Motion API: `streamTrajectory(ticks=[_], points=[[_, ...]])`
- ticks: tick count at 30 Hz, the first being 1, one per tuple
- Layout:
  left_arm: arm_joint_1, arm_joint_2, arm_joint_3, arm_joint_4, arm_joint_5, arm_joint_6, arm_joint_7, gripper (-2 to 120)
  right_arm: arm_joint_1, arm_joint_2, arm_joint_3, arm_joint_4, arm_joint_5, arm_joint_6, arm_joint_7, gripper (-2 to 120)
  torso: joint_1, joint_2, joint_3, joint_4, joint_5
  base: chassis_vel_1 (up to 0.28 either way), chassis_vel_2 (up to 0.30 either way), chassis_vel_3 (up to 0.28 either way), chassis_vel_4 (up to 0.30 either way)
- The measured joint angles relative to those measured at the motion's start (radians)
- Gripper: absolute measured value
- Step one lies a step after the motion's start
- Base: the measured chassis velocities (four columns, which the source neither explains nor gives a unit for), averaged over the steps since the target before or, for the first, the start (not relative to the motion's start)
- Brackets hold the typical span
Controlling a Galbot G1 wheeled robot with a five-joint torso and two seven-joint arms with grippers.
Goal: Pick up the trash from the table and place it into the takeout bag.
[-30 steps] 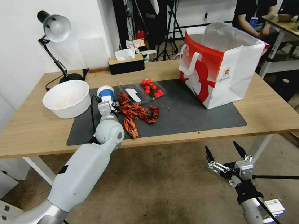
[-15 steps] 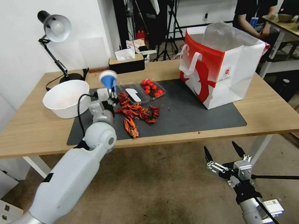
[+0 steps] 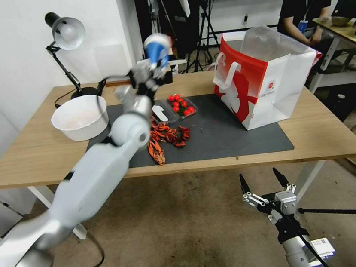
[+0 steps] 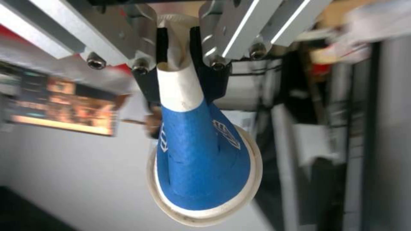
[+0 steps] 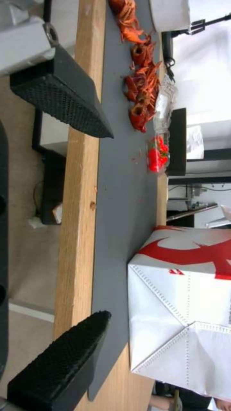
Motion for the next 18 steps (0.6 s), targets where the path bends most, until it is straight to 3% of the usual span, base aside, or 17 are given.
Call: streamTrajectory(ticks=[1,3,4,7,14,17,18], points=[[0.0,0.0,0.0,0.0,0.0,0.0,0.0,7,0.0,0.0,0.0,0.0,0.0,0.0,0.0,100,0.0,0.0,0.0,0.0,0.0,0.0,0.0,0.0,0.0],[-0.141,-0.072,0.12,0.073,-0.042,-0.024,0.042,7,-0.001,0.003,0.0,0.001,-0.002,0.0,0.001,100,0.0,0.0,0.0,-0.0006,0.0004,0.0,0.0,0.0,0.0],[-0.141,-0.072,0.12,0.073,-0.042,-0.024,0.042,7,-0.001,0.003,0.0,0.001,-0.002,0.0,0.001,100,0.0,0.0,0.0,-0.0006,0.0004,0.0,0.0,0.0,0.0],[-0.276,-0.167,0.216,0.175,-0.069,-0.038,0.109,7,-0.001,0.01,-0.001,0.001,-0.005,-0.001,0.0,100,0.0,0.0,0.0,-0.0001,0.0001,0.0,0.0,0.0,0.0],[-0.388,-0.268,0.315,0.286,-0.083,-0.044,0.192,7,0.001,0.014,-0.001,0.0,-0.006,0.0,0.0,100,0.0,0.0,0.0,-0.0005,0.0003,0.0,0.0,0.0,0.0],[-0.452,-0.333,0.41,0.395,-0.073,-0.055,0.261,7,0.001,0.018,0.0,0.0,-0.006,0.002,-0.002,100,0.0,0.0,0.0,-0.0003,0.0001,0.0,0.0,0.0,0.0],[-0.452,-0.333,0.41,0.395,-0.073,-0.055,0.261,7,0.001,0.018,0.0,0.0,-0.006,0.002,-0.002,100,0.0,0.0,0.0,-0.0003,0.0001,0.0,0.0,0.0,0.0]])
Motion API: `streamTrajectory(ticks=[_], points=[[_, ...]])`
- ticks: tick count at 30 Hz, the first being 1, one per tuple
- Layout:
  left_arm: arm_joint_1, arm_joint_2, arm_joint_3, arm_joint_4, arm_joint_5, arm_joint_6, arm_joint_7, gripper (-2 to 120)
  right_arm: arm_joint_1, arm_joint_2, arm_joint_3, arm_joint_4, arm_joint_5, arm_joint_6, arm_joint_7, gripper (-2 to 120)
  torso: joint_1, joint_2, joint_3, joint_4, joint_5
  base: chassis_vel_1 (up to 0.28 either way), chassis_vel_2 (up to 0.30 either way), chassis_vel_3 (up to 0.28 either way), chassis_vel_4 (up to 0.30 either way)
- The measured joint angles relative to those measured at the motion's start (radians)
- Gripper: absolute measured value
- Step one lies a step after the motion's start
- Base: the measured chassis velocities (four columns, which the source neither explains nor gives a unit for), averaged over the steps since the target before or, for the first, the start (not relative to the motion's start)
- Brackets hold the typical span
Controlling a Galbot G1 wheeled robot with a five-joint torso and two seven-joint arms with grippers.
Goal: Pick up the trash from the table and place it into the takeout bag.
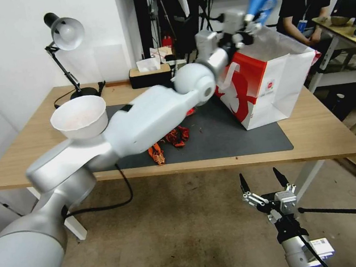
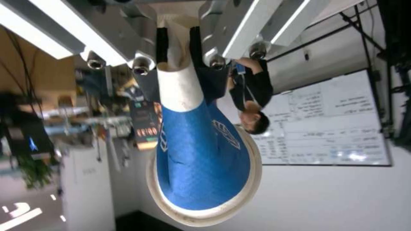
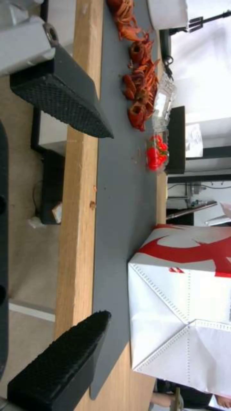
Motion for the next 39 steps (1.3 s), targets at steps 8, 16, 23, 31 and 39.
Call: streamTrajectory(ticks=[8,16,23,31,39], points=[[-0.083,-0.048,0.12,0.14,0.045,-0.005,0.121,7,-0.006,0.003,0.018,-0.003,0.005,0.012,-0.006,100,0.0,0.0,0.0,0.0002,-0.0002,0.0,0.0,0.0,0.0],[-0.111,-0.043,0.157,0.199,0.129,0.008,0.146,20,-0.006,0.005,0.027,-0.006,0.012,0.019,-0.01,100,0.0,0.0,0.0,0.0005,-0.0003,0.0,0.0,0.0,0.0],[-0.115,-0.019,0.174,0.172,0.13,0.007,0.119,49,-0.009,0.006,0.028,-0.007,0.012,0.024,-0.011,100,0.0,0.0,0.0,0.0004,-0.0003,0.0,0.0,0.0,0.0],[-0.124,-0.015,0.168,0.164,0.128,0.007,0.08,77,-0.011,0.006,0.029,0.0,0.012,0.026,-0.01,100,0.0,0.0,0.0,0.0003,-0.0003,0.0,0.0,0.0,0.0],[-0.097,0.036,0.122,0.096,0.129,0.037,-0.067,99,-0.017,0.009,0.026,0.004,0.009,0.026,-0.011,100,0.0,0.0,0.0,0.0001,-0.0002,0.0,0.0,0.0,0.0]])
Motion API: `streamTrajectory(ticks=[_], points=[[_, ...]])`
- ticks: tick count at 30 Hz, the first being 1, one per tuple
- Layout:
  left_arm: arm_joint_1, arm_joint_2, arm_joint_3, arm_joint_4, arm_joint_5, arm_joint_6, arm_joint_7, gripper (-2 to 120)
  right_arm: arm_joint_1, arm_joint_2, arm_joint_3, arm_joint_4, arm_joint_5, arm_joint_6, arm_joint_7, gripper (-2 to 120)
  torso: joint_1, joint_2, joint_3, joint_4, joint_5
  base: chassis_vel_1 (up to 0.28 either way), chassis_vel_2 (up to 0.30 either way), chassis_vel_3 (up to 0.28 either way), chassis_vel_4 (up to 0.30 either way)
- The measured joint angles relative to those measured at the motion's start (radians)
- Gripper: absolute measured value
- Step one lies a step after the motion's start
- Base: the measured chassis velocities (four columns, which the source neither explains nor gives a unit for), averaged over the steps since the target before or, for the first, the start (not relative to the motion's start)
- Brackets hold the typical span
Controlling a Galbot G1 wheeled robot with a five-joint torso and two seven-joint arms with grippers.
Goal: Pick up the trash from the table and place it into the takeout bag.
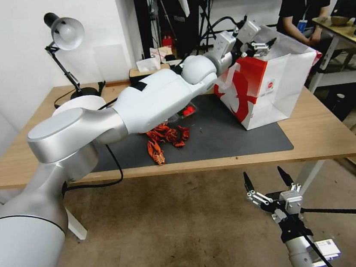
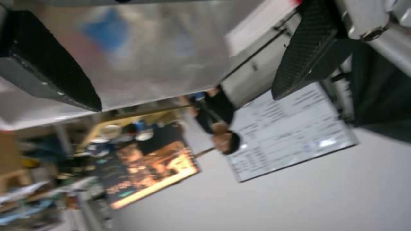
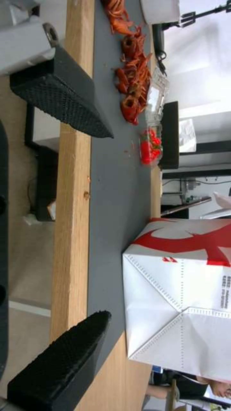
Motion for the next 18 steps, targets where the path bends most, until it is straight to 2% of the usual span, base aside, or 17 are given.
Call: streamTrajectory(ticks=[1,2,4,5,6,7,8,10,11,12,13,14,15,18], points=[[0.012,0.013,-0.012,-0.017,0.004,0.009,-0.053,99,0.0,-0.001,0.0,0.001,0.0,0.0,0.0,100,0.0,0.0,0.0,0.0003,-0.0001,0.0,0.0,0.0,0.0],[0.012,0.013,-0.012,-0.017,0.004,0.009,-0.053,99,0.0,-0.001,0.0,0.001,0.0,0.0,0.0,100,0.0,0.0,0.0,0.0003,-0.0001,0.0,0.0,0.0,0.0],[0.04,0.042,-0.027,-0.057,0.01,0.018,-0.172,100,0.0,-0.003,0.0,0.004,0.0,0.0,0.0,100,0.0,0.0,0.0,0.0003,-0.0002,0.0,0.0,0.0,0.0],[0.051,0.053,-0.032,-0.073,0.012,0.019,-0.208,100,0.0,-0.003,0.001,0.004,0.0,0.0,0.0,100,0.0,0.0,0.0,0.0003,-0.0001,0.0,0.0,0.0,0.0],[0.086,0.084,-0.057,-0.131,0.017,0.039,-0.291,100,0.0,-0.005,0.002,0.004,0.0,0.0,0.0,100,0.0,0.0,0.0,0.0006,-0.0003,0.0,0.0,0.0,0.0],[0.086,0.084,-0.057,-0.131,0.017,0.039,-0.291,100,0.0,-0.005,0.002,0.004,0.0,0.0,0.0,100,0.0,0.0,0.0,0.0006,-0.0003,0.0,0.0,0.0,0.0],[0.111,0.102,-0.076,-0.174,0.025,0.064,-0.342,100,0.0,-0.006,0.003,0.004,0.001,0.0,0.0,100,0.0,0.0,0.0,0.0003,-0.0003,0.0,0.0,0.0,0.0],[0.172,0.141,-0.106,-0.264,0.05,0.114,-0.483,100,-0.004,-0.006,0.009,0.004,0.002,0.0,0.0,100,0.0,0.0,0.0,0.0003,-0.0003,0.0,0.0,0.0,0.0],[0.191,0.154,-0.11,-0.294,0.062,0.128,-0.523,100,-0.005,-0.006,0.011,0.004,0.002,0.0,0.0,100,0.0,0.0,0.0,0.0002,-0.0004,0.0,0.0,0.0,0.0],[0.191,0.154,-0.11,-0.294,0.062,0.128,-0.523,100,-0.005,-0.006,0.011,0.004,0.002,0.0,0.0,100,0.0,0.0,0.0,0.0002,-0.0004,0.0,0.0,0.0,0.0],[0.231,0.188,-0.123,-0.355,0.083,0.154,-0.575,100,-0.008,-0.005,0.012,0.005,0.002,0.001,0.0,100,0.0,0.0,0.0,-0.0002,0.0,0.0,0.0,0.0,0.0],[0.259,0.214,-0.132,-0.399,0.092,0.169,-0.594,100,-0.009,-0.005,0.015,0.007,0.003,0.002,0.0,100,0.0,0.0,0.0,0.0001,-0.0001,0.0,0.0,0.0,0.0],[0.259,0.214,-0.132,-0.399,0.092,0.169,-0.594,100,-0.009,-0.005,0.015,0.007,0.003,0.002,0.0,100,0.0,0.0,0.0,0.0001,-0.0001,0.0,0.0,0.0,0.0],[0.328,0.285,-0.154,-0.49,0.122,0.185,-0.639,100,-0.013,-0.005,0.022,0.008,0.004,0.005,-0.001,100,0.0,0.0,0.0,0.0003,-0.0002,0.0,0.0,0.0,0.0]])
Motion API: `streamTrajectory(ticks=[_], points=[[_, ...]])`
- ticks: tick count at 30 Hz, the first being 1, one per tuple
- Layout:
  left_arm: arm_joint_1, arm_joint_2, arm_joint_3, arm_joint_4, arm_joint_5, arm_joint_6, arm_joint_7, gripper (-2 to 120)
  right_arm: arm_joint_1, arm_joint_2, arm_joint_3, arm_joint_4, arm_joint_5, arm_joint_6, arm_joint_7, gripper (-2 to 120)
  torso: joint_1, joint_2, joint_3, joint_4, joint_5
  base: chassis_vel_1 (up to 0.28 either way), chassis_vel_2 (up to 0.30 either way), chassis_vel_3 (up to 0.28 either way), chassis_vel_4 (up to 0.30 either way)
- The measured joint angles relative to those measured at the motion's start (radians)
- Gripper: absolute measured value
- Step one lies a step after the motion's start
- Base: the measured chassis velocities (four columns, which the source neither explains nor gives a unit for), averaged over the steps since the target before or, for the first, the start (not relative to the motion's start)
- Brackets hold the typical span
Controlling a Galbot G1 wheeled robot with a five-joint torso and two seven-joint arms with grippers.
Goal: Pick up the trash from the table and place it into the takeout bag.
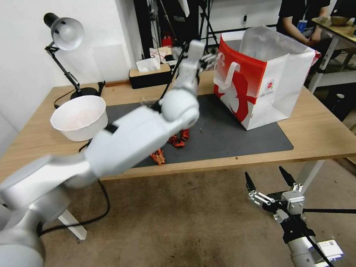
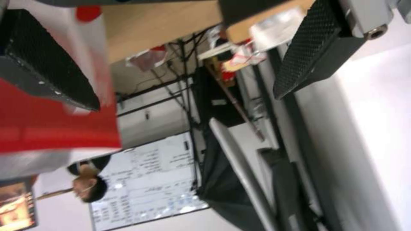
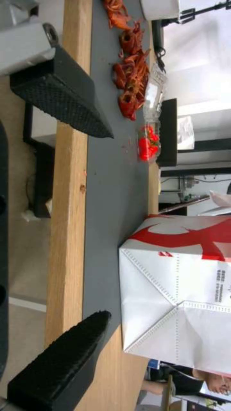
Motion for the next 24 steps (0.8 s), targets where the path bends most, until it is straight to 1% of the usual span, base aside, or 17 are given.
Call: streamTrajectory(ticks=[1,2,4,5,7,9,13,14,16,17,18,20,21,22,24], points=[[0.0,0.0,0.0,0.0,0.0,0.0,0.0,100,0.0,0.0,0.0,0.0,0.0,0.0,0.0,100,0.0,0.0,0.0,0.0,0.0,0.0,0.0,0.0,0.0],[0.024,0.024,-0.013,-0.032,0.004,0.014,-0.012,100,-0.001,-0.001,0.004,-0.001,0.002,0.003,-0.002,100,0.0,0.0,0.0,0.0002,-0.0001,0.0,0.0,0.0,0.0],[0.058,0.051,-0.044,-0.069,0.005,0.035,-0.033,100,-0.005,-0.002,0.013,-0.005,0.008,0.007,-0.006,100,0.0,0.0,0.0,-0.0002,0.0001,0.0,0.0,0.0,0.0],[0.058,0.051,-0.044,-0.069,0.005,0.035,-0.033,100,-0.005,-0.002,0.013,-0.005,0.008,0.007,-0.006,100,0.0,0.0,0.0,-0.0002,0.0001,0.0,0.0,0.0,0.0],[0.102,0.083,-0.078,-0.098,0.012,0.039,-0.044,100,-0.012,-0.002,0.024,-0.007,0.014,0.014,-0.009,100,0.0,0.0,0.0,-0.0006,0.0,0.0,0.0,0.0,0.0],[0.115,0.095,-0.089,-0.109,0.013,0.04,-0.045,100,-0.015,-0.002,0.028,-0.007,0.015,0.016,-0.01,100,0.0,0.0,0.0,-0.0003,0.0,0.0,0.0,0.0,0.0],[0.186,0.148,-0.136,-0.168,0.018,0.041,-0.044,100,-0.023,-0.004,0.044,-0.014,0.028,0.028,-0.016,100,0.0,0.0,0.0,-0.0002,0.0,0.0,0.0,0.0,0.0],[0.186,0.148,-0.136,-0.168,0.018,0.041,-0.044,100,-0.023,-0.004,0.044,-0.014,0.028,0.028,-0.016,100,0.0,0.0,0.0,-0.0002,0.0,0.0,0.0,0.0,0.0],[0.226,0.174,-0.158,-0.191,0.025,0.039,-0.038,100,-0.025,-0.005,0.05,-0.015,0.033,0.031,-0.019,100,0.0,0.0,0.0,-0.0004,0.0002,0.0,0.0,0.0,0.0],[0.287,0.207,-0.19,-0.221,0.038,0.031,-0.02,100,-0.026,-0.007,0.057,-0.017,0.041,0.035,-0.022,100,0.0,0.0,0.0,-0.0003,0.0001,0.0,0.0,0.0,0.0],[0.287,0.207,-0.19,-0.221,0.038,0.031,-0.02,100,-0.026,-0.007,0.057,-0.017,0.041,0.035,-0.022,100,0.0,0.0,0.0,-0.0003,0.0001,0.0,0.0,0.0,0.0],[0.421,0.248,-0.264,-0.275,0.069,0.015,0.008,100,-0.027,-0.012,0.068,-0.026,0.057,0.042,-0.028,100,0.0,0.0,0.0,0.0,0.0001,0.0,0.0,0.0,0.0],[0.49,0.262,-0.314,-0.296,0.082,0.004,0.027,100,-0.027,-0.015,0.07,-0.028,0.063,0.043,-0.031,100,0.0,0.0,0.0,-0.0003,-0.0004,0.0,0.0,0.0,0.0],[0.49,0.262,-0.314,-0.296,0.082,0.004,0.027,100,-0.027,-0.015,0.07,-0.028,0.063,0.043,-0.031,100,0.0,0.0,0.0,-0.0003,-0.0004,0.0,0.0,0.0,0.0],[0.608,0.284,-0.425,-0.338,0.104,-0.021,0.081,100,-0.027,-0.02,0.075,-0.029,0.07,0.043,-0.034,100,0.0,0.0,0.0,-0.0002,0.0002,0.0,0.0,0.0,0.0]])
